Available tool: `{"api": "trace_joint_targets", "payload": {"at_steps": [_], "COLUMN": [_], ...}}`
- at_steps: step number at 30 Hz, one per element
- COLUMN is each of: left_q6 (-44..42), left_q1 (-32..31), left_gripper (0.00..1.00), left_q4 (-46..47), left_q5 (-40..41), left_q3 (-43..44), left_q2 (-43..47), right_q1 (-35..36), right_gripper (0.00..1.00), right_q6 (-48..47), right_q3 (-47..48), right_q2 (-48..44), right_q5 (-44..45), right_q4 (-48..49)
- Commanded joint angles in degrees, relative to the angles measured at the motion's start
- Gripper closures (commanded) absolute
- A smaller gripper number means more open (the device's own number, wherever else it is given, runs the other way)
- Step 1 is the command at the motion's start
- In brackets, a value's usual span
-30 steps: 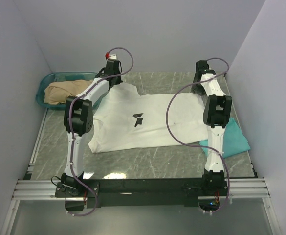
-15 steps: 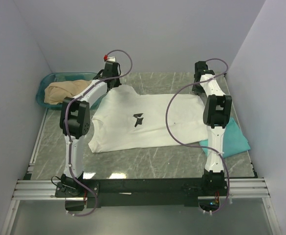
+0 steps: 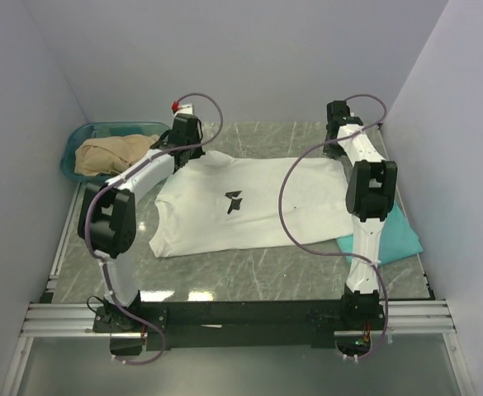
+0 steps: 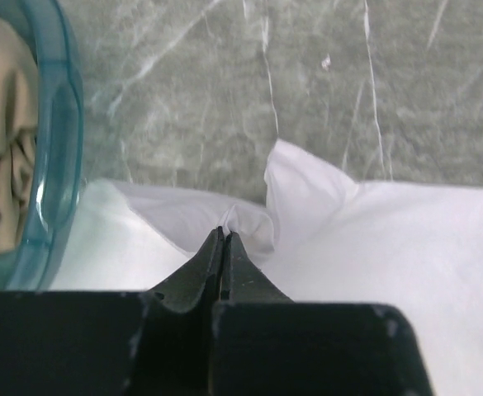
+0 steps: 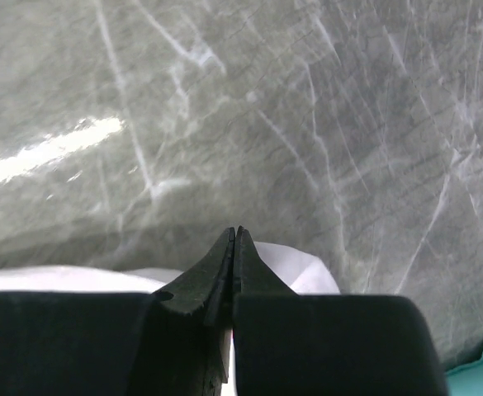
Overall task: Fold and stack the t-shirts
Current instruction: Fold the tshirt
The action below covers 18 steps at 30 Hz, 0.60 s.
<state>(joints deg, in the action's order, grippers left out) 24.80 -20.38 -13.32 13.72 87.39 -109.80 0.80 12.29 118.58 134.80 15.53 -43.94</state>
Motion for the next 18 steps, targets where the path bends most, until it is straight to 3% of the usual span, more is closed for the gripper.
{"api": "trace_joint_targets", "payload": {"at_steps": [1, 18], "left_q6": [2.09, 9.74], "left_q1": [-2.20, -7.65], "left_gripper": [1.00, 1.00], "left_q4": [3.65, 3.83], "left_q5": [2.45, 7.82], "left_q3": [-5.80, -30.96], "left_q2": [8.10, 33.14], "right_q1": [0.52, 0.52], "right_gripper": [1.00, 1.00], "right_q6": [-0.25, 2.29], "right_q3": [-2.21, -20.13], "right_q2": [-5.77, -19.48], "right_q5": [1.61, 0.91], "right_q4": [3.24, 8.43]}}
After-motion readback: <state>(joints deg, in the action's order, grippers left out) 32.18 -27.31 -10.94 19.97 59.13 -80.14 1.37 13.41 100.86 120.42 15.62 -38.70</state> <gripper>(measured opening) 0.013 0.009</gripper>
